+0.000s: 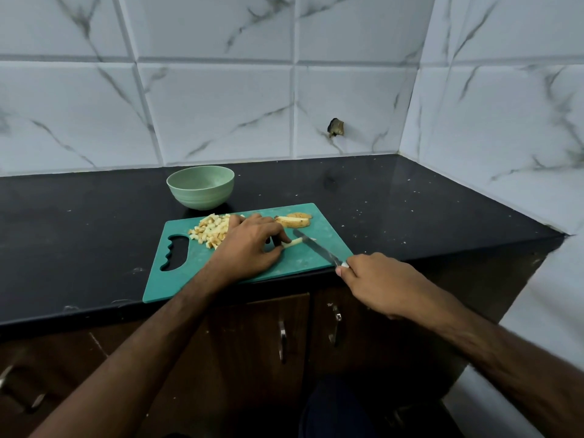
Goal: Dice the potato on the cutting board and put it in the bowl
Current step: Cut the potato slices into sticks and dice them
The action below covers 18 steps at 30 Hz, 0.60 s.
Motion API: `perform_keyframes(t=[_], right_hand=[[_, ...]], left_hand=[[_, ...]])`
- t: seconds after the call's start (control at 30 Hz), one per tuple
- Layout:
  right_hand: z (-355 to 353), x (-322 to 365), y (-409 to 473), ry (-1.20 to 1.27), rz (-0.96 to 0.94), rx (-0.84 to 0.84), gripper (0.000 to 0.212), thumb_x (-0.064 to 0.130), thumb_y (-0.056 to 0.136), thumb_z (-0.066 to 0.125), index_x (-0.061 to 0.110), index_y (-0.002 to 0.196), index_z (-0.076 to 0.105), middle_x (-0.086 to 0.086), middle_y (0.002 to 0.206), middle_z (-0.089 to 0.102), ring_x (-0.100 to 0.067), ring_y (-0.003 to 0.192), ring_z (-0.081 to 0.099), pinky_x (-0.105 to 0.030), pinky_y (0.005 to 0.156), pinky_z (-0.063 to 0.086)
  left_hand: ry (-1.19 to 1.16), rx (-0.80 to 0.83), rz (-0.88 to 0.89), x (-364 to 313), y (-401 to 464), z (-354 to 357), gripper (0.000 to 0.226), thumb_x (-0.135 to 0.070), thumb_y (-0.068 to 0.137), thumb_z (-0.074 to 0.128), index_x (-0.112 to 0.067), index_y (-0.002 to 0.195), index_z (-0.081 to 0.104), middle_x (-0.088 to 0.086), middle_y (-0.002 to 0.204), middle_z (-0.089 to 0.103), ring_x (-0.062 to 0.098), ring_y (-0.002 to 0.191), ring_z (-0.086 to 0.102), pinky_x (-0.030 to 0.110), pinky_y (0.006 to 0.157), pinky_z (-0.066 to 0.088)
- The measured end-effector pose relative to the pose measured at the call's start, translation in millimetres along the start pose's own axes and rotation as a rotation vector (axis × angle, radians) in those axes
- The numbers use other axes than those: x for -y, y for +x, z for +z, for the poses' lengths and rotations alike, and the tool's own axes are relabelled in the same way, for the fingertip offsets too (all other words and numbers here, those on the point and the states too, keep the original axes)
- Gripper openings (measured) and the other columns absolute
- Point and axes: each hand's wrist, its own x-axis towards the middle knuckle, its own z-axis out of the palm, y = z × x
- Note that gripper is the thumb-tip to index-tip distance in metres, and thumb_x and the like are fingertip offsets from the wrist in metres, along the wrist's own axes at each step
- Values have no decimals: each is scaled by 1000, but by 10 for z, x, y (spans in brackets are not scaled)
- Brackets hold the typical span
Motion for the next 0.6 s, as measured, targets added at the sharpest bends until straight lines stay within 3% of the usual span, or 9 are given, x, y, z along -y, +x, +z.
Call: perform_keyframes(t=[0.1, 0.3, 0.6], right_hand=[[-31, 18, -26, 31, 14, 20, 41, 49, 108, 31, 19, 105, 57, -2, 87, 68, -15, 51, 66, -29, 51, 58], [-102, 20, -10, -13, -23, -119, 39, 50, 109, 29, 23, 103, 57, 2, 89, 62, -14, 75, 62, -36, 67, 52], [70, 79, -10, -58, -30, -39, 40, 50, 108, 28, 24, 99, 56, 3, 89, 62, -13, 66, 66, -34, 65, 59]], left_hand=[[-4, 17, -5, 1, -7, -7, 11, -30, 91, 66, -33, 101, 69, -21, 91, 57, 5, 94, 51, 38, 85, 30], [3, 7, -3, -5, -2, -8, 10, -30, 91, 67, -33, 100, 69, -23, 89, 54, 4, 93, 51, 39, 84, 31], [1, -2, -1, 4, -4, 2, 8, -29, 91, 67, -30, 99, 70, -22, 90, 56, 4, 93, 51, 37, 83, 29]])
